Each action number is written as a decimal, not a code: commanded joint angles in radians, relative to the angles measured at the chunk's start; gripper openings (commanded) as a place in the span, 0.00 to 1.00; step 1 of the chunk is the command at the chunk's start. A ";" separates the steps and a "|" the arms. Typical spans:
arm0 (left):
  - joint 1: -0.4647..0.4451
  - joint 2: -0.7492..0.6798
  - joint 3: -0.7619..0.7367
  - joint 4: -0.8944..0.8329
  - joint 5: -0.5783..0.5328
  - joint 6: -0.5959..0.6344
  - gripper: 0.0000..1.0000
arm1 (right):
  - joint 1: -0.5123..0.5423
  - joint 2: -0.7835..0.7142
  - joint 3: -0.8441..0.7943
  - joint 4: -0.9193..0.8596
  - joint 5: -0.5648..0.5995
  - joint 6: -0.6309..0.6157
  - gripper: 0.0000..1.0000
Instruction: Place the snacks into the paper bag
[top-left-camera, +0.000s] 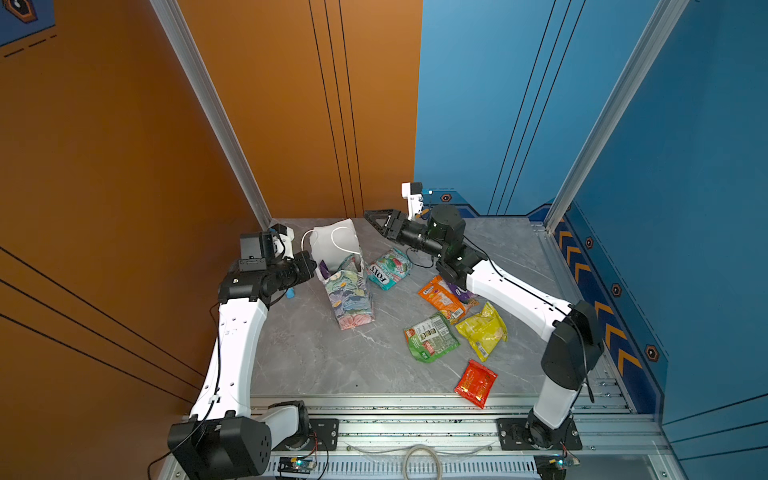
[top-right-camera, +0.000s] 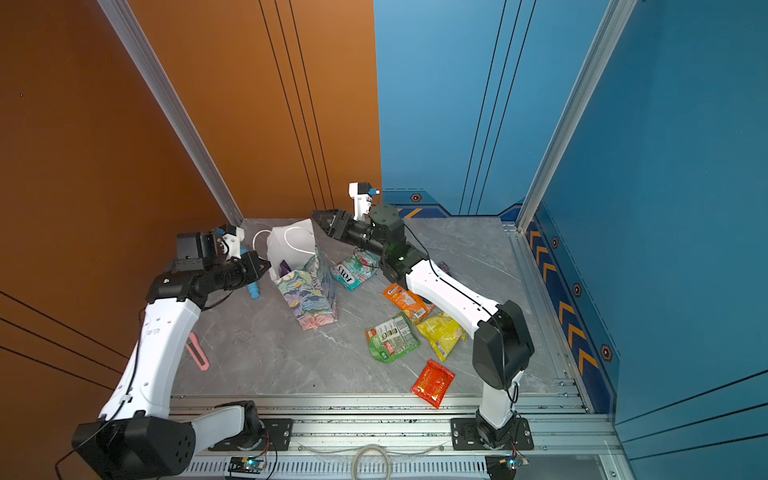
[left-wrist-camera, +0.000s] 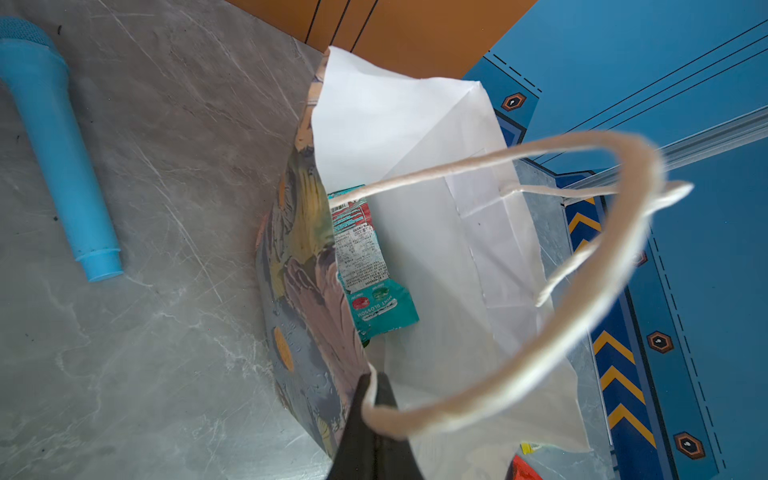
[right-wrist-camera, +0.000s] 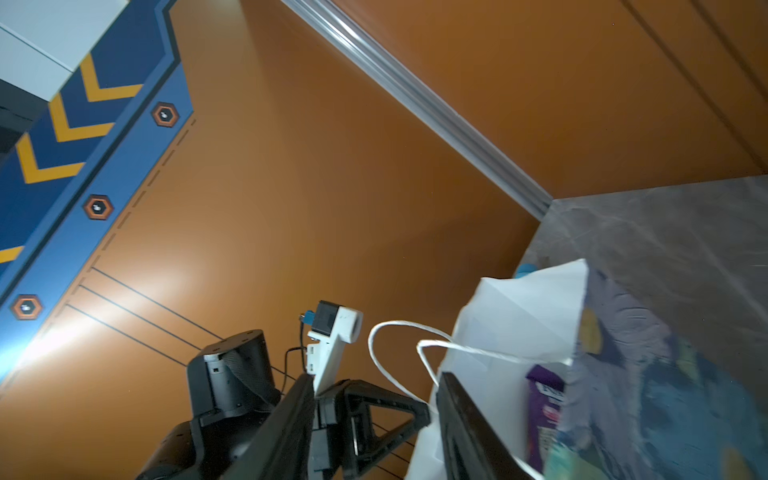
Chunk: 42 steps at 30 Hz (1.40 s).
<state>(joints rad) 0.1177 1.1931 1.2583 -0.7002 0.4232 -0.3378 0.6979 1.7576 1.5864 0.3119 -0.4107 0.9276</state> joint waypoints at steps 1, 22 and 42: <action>0.008 -0.027 0.021 0.008 0.032 0.005 0.00 | -0.029 -0.096 -0.065 -0.251 0.110 -0.204 0.52; 0.011 -0.034 0.007 0.008 0.044 0.005 0.00 | -0.225 -0.578 -0.674 -0.741 0.473 -0.207 0.80; 0.011 -0.046 -0.003 0.011 0.048 0.008 0.00 | -0.352 -0.808 -0.990 -0.804 0.494 -0.067 0.80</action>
<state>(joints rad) 0.1234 1.1831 1.2572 -0.7074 0.4305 -0.3378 0.3531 0.9222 0.6075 -0.5304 0.0982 0.8547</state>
